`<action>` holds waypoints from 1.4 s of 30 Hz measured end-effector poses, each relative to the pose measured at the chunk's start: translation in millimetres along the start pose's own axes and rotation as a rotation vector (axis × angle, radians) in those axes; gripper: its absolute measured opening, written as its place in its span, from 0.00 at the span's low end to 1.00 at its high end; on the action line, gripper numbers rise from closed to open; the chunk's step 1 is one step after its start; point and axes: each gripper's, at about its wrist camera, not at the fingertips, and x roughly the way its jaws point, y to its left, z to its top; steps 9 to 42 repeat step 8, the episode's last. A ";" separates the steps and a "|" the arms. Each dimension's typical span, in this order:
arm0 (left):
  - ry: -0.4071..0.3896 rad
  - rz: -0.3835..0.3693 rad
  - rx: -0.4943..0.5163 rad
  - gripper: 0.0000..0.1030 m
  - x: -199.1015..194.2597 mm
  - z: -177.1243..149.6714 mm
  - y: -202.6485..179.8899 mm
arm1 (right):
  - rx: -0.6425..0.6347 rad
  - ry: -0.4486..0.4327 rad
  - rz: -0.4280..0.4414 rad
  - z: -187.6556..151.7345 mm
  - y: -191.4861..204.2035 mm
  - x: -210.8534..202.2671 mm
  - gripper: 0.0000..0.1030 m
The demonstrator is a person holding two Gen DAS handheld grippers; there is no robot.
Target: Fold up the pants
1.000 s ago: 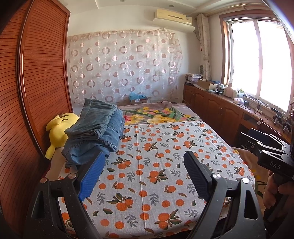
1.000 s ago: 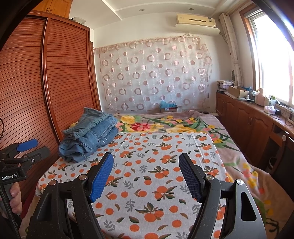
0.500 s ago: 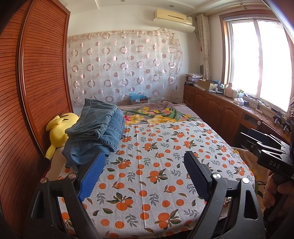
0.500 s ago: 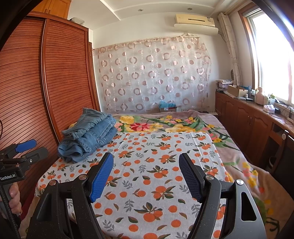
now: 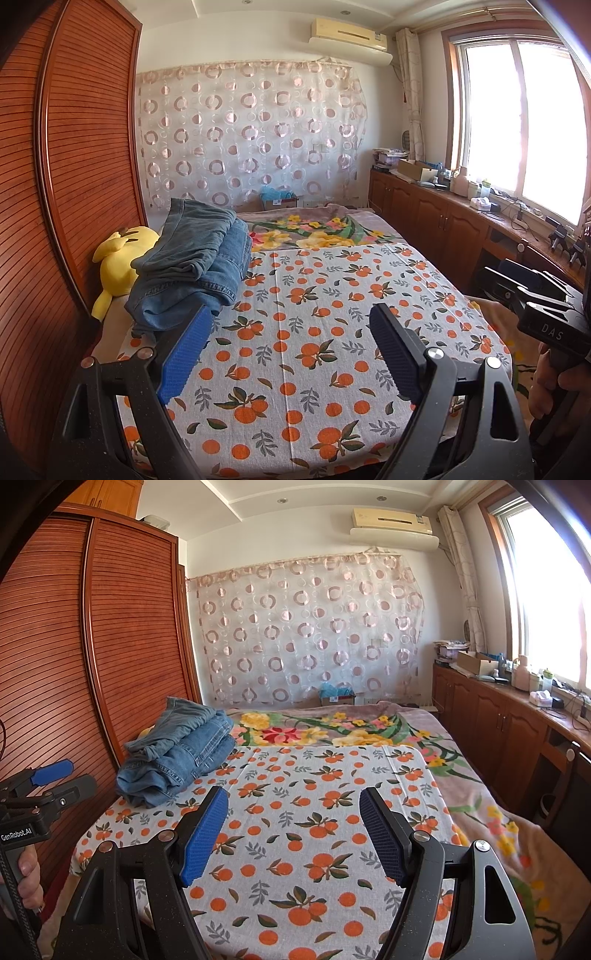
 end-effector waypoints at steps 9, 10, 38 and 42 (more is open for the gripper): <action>0.000 0.001 -0.001 0.85 0.4 -0.6 -0.8 | 0.000 0.001 -0.002 -0.2 -1.1 0.1 0.73; 0.000 0.001 -0.001 0.85 0.4 -0.6 -0.8 | 0.000 0.001 -0.002 -0.2 -1.1 0.1 0.73; 0.000 0.001 -0.001 0.85 0.4 -0.6 -0.8 | 0.000 0.001 -0.002 -0.2 -1.1 0.1 0.73; 0.000 0.001 -0.001 0.85 0.4 -0.6 -0.8 | 0.000 0.001 -0.002 -0.2 -1.1 0.1 0.73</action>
